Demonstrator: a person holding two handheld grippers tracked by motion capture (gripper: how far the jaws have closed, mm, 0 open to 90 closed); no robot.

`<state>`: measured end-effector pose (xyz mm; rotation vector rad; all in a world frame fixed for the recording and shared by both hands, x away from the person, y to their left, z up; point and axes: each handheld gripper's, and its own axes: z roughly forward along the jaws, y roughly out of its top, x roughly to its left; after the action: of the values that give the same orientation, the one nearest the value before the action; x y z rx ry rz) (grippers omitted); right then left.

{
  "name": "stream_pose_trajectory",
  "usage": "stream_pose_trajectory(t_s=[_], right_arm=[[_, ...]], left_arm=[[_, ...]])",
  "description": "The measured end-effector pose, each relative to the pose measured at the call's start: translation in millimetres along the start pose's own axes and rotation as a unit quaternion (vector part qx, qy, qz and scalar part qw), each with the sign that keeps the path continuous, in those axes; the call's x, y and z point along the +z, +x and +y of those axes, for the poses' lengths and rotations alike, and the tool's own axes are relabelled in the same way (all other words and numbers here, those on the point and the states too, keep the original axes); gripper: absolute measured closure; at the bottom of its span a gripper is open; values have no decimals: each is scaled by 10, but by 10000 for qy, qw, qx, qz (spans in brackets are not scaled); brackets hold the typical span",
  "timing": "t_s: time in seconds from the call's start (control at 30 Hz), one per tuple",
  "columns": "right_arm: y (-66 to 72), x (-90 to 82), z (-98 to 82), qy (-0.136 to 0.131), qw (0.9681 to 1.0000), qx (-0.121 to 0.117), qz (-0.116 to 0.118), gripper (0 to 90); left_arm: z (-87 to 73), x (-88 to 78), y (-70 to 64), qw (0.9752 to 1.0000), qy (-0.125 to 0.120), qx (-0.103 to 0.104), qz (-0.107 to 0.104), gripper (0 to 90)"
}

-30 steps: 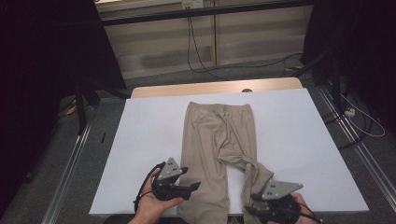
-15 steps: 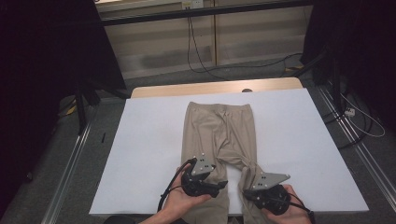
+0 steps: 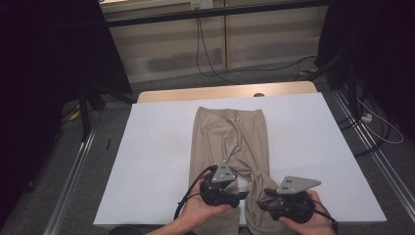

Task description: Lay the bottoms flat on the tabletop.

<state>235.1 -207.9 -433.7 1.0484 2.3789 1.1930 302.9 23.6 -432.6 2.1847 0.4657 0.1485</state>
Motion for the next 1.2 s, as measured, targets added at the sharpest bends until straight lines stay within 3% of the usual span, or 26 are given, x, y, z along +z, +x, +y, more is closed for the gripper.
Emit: stream_pose_trajectory(t_s=[0.07,0.13,0.2,0.3,0.33,0.43,0.57,0.6,0.63,0.67,0.73,0.77,0.97,1.2], right_arm=[[-124,-63,2,-74,9998,113,-144,564],[-280,-81,3,-122,9989,269,-371,618],[-429,-52,19,-94,9980,386,-501,678],[-643,75,98,1,9961,557,-684,692],[-692,133,127,44,9957,582,-724,692],[-797,351,198,208,9953,610,-719,646],[-780,606,230,526,9941,421,-848,657],[-777,614,237,484,9940,386,-904,728],[-779,607,241,507,9942,356,-878,858],[-784,602,236,506,9939,353,-911,885],[-800,595,240,520,9936,329,-949,899],[-810,592,243,528,9921,266,-1110,900],[-1052,436,287,272,9876,458,-1480,900],[-1352,479,379,72,9821,492,-1815,897]], left_arm=[[22,71,-18,10000,59,31,-64,383],[29,145,-37,9998,117,13,-161,464],[32,214,-45,9994,265,-58,-218,625],[-10,240,-3,9988,403,-96,-256,854],[-27,235,13,9987,420,-138,-269,878],[-61,176,50,9982,502,-205,-253,890],[-128,64,72,9980,521,-244,-246,891],[-150,44,79,9981,514,-266,-224,891],[-167,21,92,9980,534,-274,-199,891],[-181,2,103,9979,528,-327,-198,890],[-189,-29,133,9979,489,-388,-172,890],[-185,-38,147,9978,467,-435,-166,890],[-132,54,199,9977,409,-524,-119,890],[-127,130,233,9965,524,-615,191,891]])
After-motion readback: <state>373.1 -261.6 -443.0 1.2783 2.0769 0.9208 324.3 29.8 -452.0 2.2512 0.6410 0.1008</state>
